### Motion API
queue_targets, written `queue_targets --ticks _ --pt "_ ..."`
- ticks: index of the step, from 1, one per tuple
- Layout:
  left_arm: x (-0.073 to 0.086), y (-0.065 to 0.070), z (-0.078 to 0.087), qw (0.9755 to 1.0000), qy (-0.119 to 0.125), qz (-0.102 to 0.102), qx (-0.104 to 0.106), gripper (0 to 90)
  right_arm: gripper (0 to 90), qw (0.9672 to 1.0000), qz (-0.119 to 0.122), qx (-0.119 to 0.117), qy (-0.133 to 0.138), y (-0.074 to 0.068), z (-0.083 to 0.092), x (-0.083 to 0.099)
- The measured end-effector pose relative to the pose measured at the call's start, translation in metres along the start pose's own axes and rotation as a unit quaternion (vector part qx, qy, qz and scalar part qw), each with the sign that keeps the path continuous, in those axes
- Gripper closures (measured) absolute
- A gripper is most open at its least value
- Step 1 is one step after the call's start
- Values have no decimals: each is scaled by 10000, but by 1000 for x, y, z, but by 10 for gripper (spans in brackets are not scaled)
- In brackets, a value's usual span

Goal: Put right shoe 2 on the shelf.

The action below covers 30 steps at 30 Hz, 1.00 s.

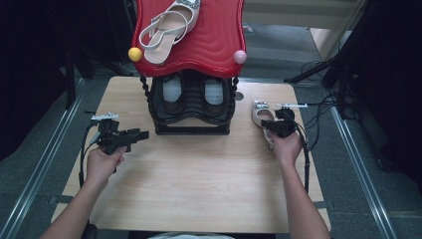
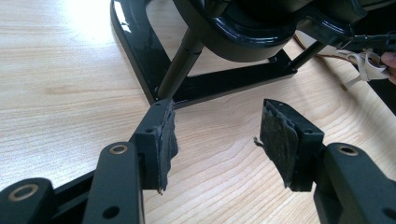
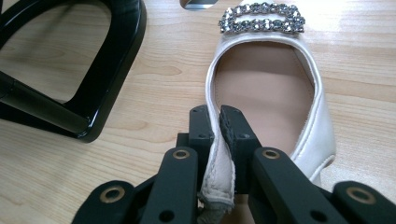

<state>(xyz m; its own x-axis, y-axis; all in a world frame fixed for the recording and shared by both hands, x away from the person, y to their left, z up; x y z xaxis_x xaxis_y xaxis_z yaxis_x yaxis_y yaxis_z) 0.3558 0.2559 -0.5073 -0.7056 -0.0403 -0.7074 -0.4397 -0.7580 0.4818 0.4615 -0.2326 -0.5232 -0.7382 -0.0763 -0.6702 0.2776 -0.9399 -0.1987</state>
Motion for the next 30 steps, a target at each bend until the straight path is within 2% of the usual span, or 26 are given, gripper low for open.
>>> queue_targets --ticks 6,12,15,21,26,30 --pt "0 -1 1 10000 12 21 -12 454 872 9994 -257 -234 76 6 3 -2" --pt "0 -1 2 10000 16 28 -7 454 878 9981 -489 -322 181 12 10 -4" --pt "0 -1 1 10000 7 25 -7 454 880 9964 -653 -476 272 15 14 -6" --pt "0 -2 2 10000 24 38 6 453 881 9942 -813 -620 341 19 22 -8" --pt "0 -2 1 10000 -6 19 7 453 882 9912 -1001 -799 345 17 27 -9" --pt "1 -2 0 10000 -22 1 2 453 883 9892 -1046 -965 361 12 30 -11"
Point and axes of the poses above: each handheld gripper's, and its own axes: z roughly backward along the jaws, x roughly out of its underside, y roughly to its right, the point moved 4 cm from there along -z, roughly forward along the jaws, and after that the axes turned 4 degrees about x, right-handed, at the moved point
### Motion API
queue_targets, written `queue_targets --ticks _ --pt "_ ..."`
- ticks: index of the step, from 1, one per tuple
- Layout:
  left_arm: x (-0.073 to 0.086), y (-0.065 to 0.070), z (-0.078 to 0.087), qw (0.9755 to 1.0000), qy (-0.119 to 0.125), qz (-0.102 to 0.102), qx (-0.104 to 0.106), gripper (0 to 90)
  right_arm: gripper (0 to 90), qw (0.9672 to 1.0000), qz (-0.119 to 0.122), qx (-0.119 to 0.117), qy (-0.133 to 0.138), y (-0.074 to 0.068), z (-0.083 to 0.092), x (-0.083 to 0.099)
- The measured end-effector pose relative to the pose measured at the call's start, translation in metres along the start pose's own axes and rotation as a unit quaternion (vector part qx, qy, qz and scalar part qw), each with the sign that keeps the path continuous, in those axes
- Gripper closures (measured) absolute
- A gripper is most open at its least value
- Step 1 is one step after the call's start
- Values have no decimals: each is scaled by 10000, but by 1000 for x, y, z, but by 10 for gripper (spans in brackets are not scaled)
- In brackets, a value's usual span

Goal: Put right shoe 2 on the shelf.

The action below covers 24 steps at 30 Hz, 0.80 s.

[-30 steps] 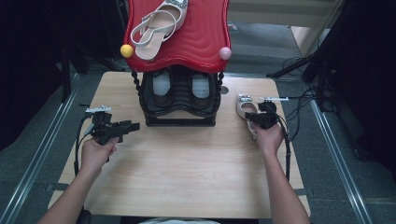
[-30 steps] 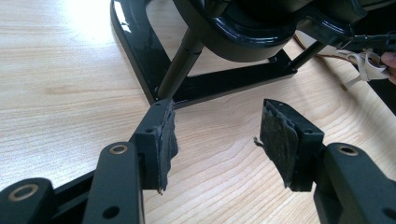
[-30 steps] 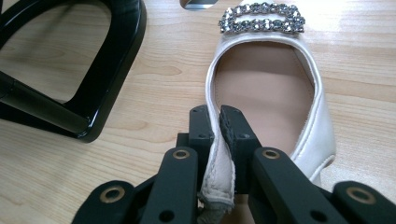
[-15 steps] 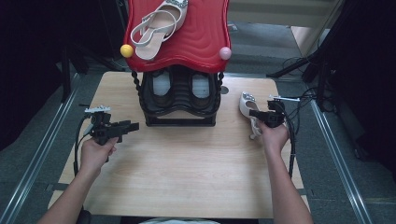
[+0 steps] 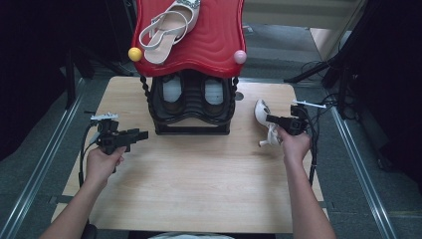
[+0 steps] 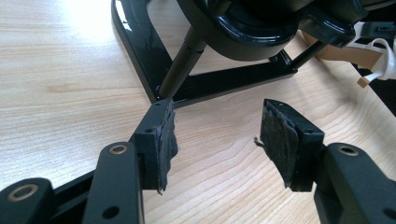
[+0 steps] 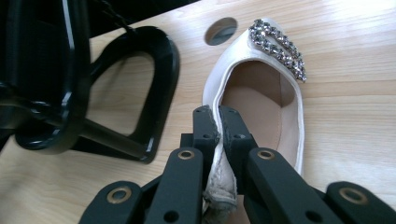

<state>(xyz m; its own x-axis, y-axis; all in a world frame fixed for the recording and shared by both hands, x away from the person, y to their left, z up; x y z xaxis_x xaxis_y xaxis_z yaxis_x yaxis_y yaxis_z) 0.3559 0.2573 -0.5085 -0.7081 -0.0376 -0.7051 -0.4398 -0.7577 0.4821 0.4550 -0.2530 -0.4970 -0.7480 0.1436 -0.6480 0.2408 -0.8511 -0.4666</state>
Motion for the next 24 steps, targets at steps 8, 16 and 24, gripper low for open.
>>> queue_targets --ticks 8,16,24 --pt "0 0 1 10000 -3 14 9 454 882 9999 24 -136 21 -11 8 -7" --pt "0 0 0 10000 19 11 13 453 882 9999 60 -147 48 -21 18 -26" --pt "0 0 1 10000 17 23 19 454 882 9995 -48 -278 134 -33 29 -47"
Point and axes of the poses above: each handheld gripper's, and its own axes: z roughly backward along the jaws, x roughly out of its underside, y roughly to its right, the point moved 4 cm from there along -z, roughly forward along the jaws, and after that the axes turned 4 degrees about x, right-handed, at the moved point
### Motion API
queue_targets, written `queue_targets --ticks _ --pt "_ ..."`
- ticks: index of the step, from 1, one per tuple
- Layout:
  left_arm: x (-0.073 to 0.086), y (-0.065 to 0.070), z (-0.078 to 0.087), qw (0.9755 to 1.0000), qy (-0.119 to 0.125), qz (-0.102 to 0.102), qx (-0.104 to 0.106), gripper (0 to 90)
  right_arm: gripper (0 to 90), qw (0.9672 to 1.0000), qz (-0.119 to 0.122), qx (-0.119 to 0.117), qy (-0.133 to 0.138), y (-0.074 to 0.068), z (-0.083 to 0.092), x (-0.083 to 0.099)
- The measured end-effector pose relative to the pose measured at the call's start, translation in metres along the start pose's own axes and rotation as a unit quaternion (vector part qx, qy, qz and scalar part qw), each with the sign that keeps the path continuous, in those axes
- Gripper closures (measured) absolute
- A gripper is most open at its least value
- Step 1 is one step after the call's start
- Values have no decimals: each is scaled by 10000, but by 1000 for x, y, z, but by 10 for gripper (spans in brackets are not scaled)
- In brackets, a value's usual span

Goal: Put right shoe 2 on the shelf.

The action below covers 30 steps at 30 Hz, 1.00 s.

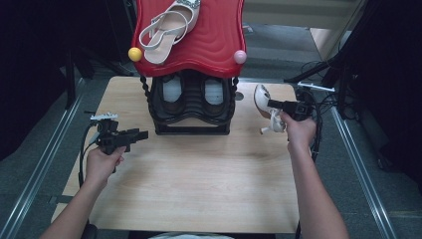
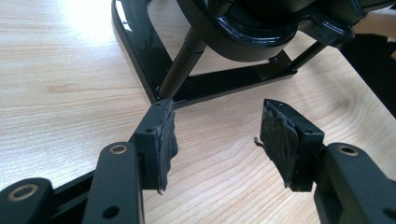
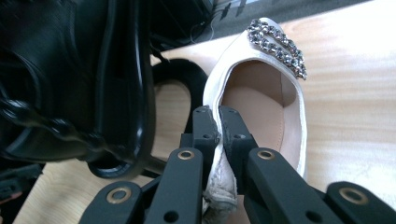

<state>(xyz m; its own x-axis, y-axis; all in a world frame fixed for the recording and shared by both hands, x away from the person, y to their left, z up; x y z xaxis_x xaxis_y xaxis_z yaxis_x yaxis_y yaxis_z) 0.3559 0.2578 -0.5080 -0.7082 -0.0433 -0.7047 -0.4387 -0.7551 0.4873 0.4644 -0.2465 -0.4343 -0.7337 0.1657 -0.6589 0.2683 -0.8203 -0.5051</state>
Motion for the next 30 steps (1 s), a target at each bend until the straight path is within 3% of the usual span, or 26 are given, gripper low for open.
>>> queue_targets --ticks 14,24,30 --pt "1 1 -1 10000 -40 -60 -4 454 881 9995 85 -151 282 -38 26 -48" --pt "1 2 -3 10000 -38 -77 2 454 881 9984 336 -160 428 -77 46 -88" --pt "1 3 -3 9999 -70 -90 4 454 881 9980 367 -211 468 -96 59 -110"
Point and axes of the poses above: each handheld gripper's, and its own axes: z roughly backward along the jaws, x roughly out of its underside, y roughly to its right, the point moved 4 cm from there along -z, roughly forward along the jaws, and after that the axes turned 4 degrees about x, right-handed, at the moved point
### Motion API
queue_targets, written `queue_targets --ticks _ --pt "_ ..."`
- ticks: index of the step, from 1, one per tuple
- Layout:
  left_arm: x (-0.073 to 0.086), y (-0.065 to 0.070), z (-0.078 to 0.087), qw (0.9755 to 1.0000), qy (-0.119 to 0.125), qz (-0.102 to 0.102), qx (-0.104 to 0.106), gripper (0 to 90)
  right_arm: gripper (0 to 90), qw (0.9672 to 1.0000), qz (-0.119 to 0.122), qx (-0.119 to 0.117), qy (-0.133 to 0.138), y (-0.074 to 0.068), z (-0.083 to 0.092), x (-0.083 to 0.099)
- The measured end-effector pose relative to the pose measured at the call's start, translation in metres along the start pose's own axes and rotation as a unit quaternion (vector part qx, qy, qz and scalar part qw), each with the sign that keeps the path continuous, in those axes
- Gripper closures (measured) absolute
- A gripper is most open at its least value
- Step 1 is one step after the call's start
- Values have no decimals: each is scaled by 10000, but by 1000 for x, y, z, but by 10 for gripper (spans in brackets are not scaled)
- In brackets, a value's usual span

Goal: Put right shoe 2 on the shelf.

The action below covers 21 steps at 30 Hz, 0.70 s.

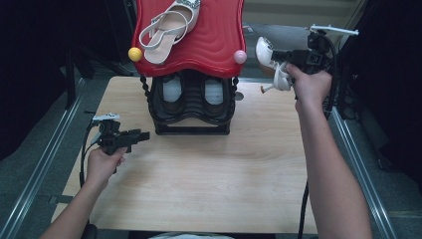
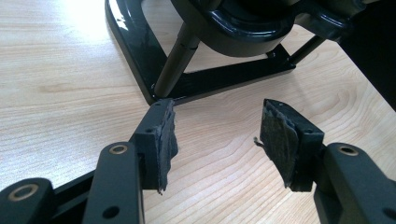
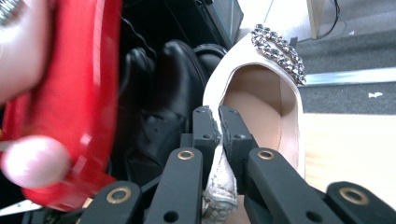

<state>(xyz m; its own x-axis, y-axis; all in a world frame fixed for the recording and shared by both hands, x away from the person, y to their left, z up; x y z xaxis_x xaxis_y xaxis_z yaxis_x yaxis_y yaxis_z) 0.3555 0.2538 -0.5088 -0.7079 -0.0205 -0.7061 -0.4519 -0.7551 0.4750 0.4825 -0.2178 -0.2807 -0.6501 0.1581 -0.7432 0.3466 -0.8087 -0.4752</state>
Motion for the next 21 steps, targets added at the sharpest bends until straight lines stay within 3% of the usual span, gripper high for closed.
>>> queue_targets --ticks 11,17,21 --pt "1 2 -3 10000 -64 -28 29 452 881 9995 141 -113 261 -41 20 -48" --pt "1 1 -2 10000 -70 -26 41 453 880 9982 470 47 376 -73 30 -77" --pt "1 2 -3 10000 -68 -25 48 452 881 9973 564 -45 474 -96 32 -91"
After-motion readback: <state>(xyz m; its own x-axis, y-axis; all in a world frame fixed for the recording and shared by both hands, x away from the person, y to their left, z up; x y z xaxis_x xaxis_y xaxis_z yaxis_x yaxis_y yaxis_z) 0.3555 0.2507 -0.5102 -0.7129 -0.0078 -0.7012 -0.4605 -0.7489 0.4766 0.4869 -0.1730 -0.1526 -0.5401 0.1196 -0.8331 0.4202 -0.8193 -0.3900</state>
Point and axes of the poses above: each handheld gripper's, and its own axes: z roughly backward along the jaws, x roughly out of its underside, y roughly to its right, the point moved 4 cm from there along -z, roughly forward along the jaws, and after that the axes turned 4 degrees about x, right-handed, at the moved point
